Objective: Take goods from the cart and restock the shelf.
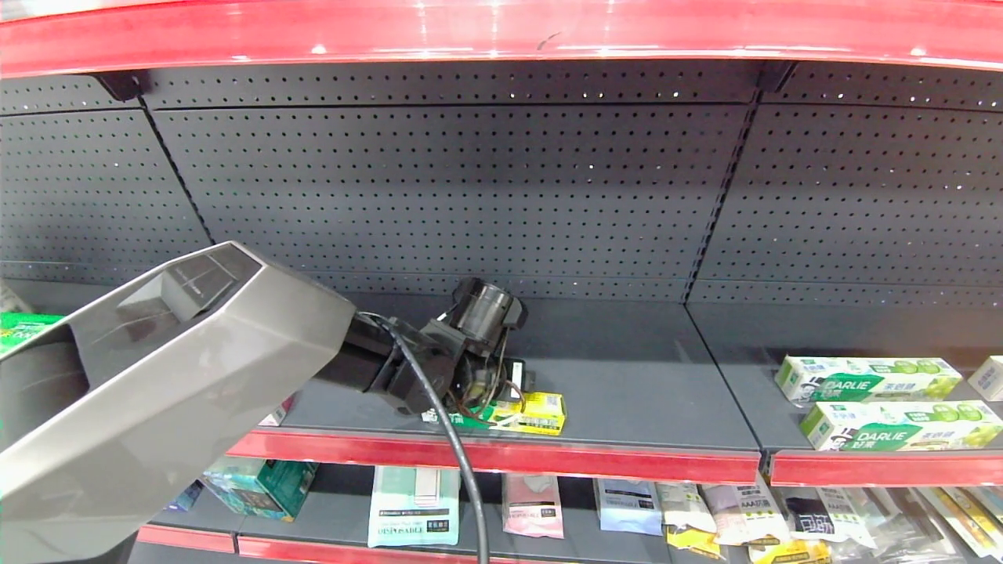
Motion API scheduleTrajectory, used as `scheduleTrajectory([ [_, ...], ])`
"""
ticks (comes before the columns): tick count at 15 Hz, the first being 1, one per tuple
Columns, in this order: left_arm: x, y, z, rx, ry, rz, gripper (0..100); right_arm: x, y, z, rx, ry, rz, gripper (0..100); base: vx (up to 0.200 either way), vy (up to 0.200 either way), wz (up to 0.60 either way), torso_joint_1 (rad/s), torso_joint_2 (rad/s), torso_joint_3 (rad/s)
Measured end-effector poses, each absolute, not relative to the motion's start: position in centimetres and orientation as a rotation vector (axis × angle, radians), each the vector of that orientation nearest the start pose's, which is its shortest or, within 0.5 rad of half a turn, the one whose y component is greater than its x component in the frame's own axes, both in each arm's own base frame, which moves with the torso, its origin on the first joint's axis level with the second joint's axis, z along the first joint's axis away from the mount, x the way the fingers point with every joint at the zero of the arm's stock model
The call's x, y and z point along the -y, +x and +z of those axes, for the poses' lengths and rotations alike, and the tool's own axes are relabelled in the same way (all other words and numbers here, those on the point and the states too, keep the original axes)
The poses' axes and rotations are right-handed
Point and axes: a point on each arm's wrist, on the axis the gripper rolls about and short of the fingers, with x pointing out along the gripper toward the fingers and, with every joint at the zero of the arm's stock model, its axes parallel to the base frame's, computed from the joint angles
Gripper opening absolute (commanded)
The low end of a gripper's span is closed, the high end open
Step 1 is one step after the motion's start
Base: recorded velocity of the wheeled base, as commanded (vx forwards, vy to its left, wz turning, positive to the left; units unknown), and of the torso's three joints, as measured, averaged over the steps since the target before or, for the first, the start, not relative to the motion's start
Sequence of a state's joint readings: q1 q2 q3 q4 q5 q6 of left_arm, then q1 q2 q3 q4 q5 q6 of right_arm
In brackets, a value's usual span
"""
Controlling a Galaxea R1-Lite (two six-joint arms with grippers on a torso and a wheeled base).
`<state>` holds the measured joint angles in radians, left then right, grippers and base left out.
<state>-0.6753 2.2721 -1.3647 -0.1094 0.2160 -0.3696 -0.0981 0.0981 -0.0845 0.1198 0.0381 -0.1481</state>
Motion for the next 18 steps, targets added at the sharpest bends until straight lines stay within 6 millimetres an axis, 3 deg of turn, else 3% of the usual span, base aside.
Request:
scheduleTrajectory([
  [18,26.7,32.5,6.4,-0.822,-0.005,-0.283,100,-0.3,-2.1,8.9,-0.137,-0.142,-0.049,0,0.0,0.0,0.0,0.0,0.0,0.0],
])
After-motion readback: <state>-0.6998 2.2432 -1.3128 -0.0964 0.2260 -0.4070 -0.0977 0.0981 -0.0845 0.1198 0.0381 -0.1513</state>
